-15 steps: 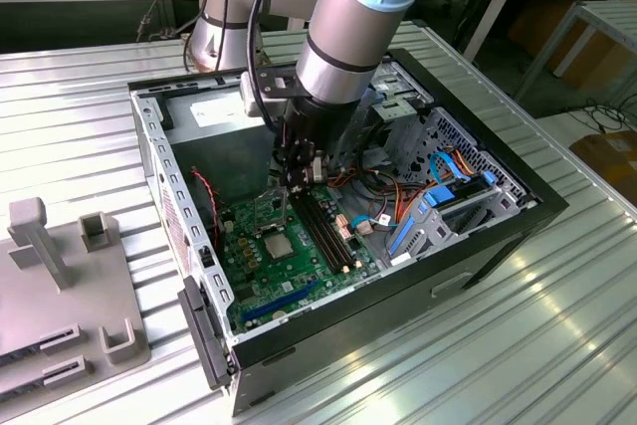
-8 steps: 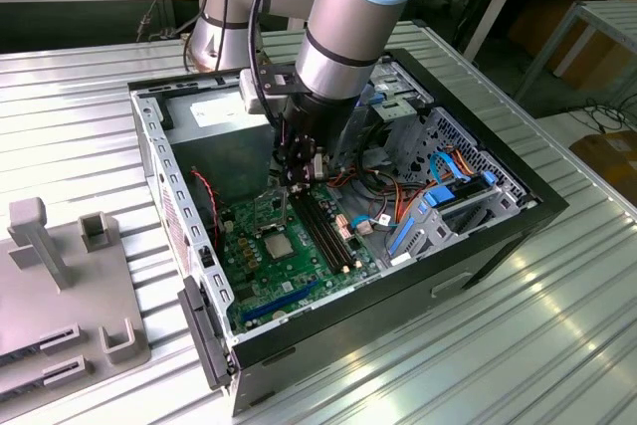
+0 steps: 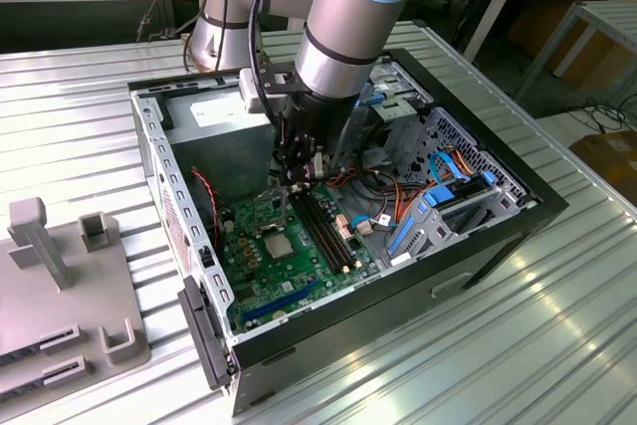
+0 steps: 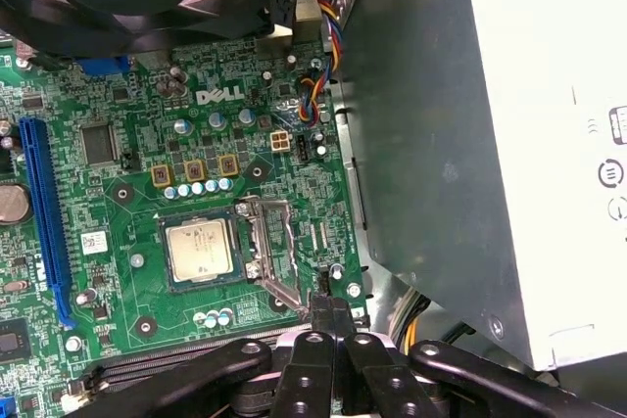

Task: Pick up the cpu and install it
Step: 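Close the cpu cover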

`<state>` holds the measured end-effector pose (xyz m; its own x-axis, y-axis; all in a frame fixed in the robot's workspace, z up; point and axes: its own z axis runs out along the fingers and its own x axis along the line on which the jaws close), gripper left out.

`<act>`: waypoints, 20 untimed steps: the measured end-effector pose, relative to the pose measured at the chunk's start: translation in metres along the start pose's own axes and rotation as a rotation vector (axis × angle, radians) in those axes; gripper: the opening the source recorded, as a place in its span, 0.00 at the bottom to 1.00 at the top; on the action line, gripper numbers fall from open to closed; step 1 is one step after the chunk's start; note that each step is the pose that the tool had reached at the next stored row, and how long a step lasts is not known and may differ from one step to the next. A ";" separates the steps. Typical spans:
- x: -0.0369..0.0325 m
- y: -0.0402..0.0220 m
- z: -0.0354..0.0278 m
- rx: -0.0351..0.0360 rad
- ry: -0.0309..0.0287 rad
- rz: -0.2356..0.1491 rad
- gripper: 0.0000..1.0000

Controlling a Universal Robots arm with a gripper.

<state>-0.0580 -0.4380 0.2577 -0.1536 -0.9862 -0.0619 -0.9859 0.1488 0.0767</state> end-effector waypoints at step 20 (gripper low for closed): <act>-0.0001 0.0002 -0.0021 -0.0011 0.0012 -0.015 0.11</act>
<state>-0.0580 -0.4380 0.2598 -0.1382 -0.9885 -0.0619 -0.9881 0.1334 0.0769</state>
